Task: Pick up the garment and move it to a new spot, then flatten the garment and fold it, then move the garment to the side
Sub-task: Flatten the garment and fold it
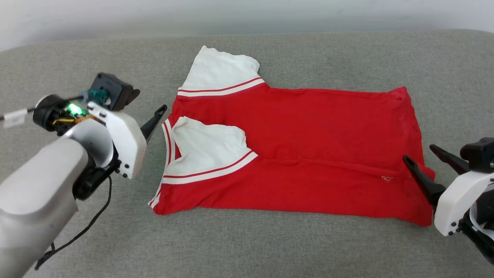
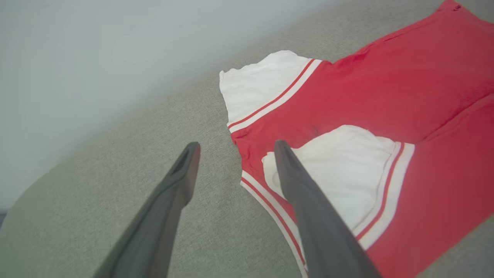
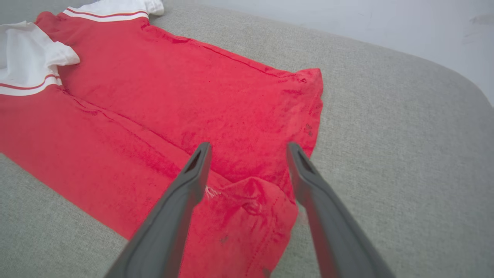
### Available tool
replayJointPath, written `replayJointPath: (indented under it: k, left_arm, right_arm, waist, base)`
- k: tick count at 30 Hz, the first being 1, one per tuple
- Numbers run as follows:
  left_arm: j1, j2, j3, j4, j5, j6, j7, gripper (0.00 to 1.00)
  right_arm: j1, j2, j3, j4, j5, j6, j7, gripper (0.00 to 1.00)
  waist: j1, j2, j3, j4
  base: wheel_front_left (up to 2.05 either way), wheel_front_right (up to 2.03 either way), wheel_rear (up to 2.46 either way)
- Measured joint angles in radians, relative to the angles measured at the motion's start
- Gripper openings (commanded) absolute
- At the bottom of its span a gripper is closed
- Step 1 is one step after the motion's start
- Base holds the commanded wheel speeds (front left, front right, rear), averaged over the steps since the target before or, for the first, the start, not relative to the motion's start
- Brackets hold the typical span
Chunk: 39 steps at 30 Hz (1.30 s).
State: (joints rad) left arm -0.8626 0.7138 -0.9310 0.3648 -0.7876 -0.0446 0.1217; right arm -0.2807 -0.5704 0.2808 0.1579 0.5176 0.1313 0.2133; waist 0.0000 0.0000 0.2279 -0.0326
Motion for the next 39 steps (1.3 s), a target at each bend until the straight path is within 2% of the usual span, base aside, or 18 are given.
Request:
replayJointPath:
  k: [4,9,14,18,23,32,33,34,39]
  left_arm:
    - [-0.028,0.037,-0.007,-0.059,-0.083,-0.018,0.202,1.00]
    - [-0.034,0.057,-0.037,-0.113,-0.198,-0.026,0.444,1.00]
    - [-0.033,0.066,-0.074,-0.128,-0.267,-0.021,0.617,1.00]
    - [-0.015,0.061,-0.098,-0.120,-0.307,-0.013,0.690,1.00]
    - [0.004,0.062,-0.155,-0.088,-0.287,-0.018,0.753,1.00]
    - [0.018,0.044,-0.179,-0.012,-0.287,-0.044,0.755,1.00]
    - [0.018,0.040,-0.181,-0.007,-0.287,-0.046,0.752,0.38]
    - [0.018,0.038,-0.182,-0.002,-0.288,-0.053,0.751,0.00]
    - [0.018,0.033,-0.190,-0.001,-0.293,-0.068,0.730,0.00]
  right_arm:
    - [0.006,0.008,-0.010,-0.019,-0.008,0.000,0.015,1.00]
    - [0.012,0.015,-0.013,-0.035,-0.012,0.000,0.026,1.00]
    - [0.014,0.025,0.001,-0.041,-0.016,0.000,0.044,1.00]
    - [0.010,0.028,0.020,-0.040,-0.013,0.000,0.059,1.00]
    - [-0.007,0.031,0.036,-0.035,-0.008,0.000,0.062,1.00]
    - [-0.045,0.032,0.058,-0.026,0.002,0.000,0.065,1.00]
    - [-0.051,0.028,0.056,-0.027,0.002,0.000,0.069,1.00]
    - [-0.057,0.021,0.057,-0.030,0.002,0.000,0.073,1.00]
    - [-0.102,-0.055,0.069,-0.075,0.012,0.000,0.139,1.00]
  waist:
    - [0.0001,0.0000,-0.002,0.003]
    - [0.0000,0.0000,-0.001,-0.004]
    - [0.0000,0.0000,0.005,-0.020]
    - [0.0000,0.0000,0.013,-0.037]
    - [0.0000,0.0000,0.027,-0.058]
    - [-0.0001,0.0000,0.041,-0.087]
    - [-0.0001,0.0000,0.038,-0.087]
    - [-0.0001,0.0000,0.035,-0.087]
    - [-0.0001,0.0000,0.011,-0.082]
  base:
    - [0.00,0.00,0.00]
    - [0.00,0.00,0.00]
    - [0.00,0.00,0.00]
    - [0.00,0.00,0.00]
    - [0.00,0.00,0.00]
    - [0.00,0.00,0.00]
    - [0.00,0.00,0.00]
    - [0.00,0.00,0.00]
    - [0.00,0.00,0.00]
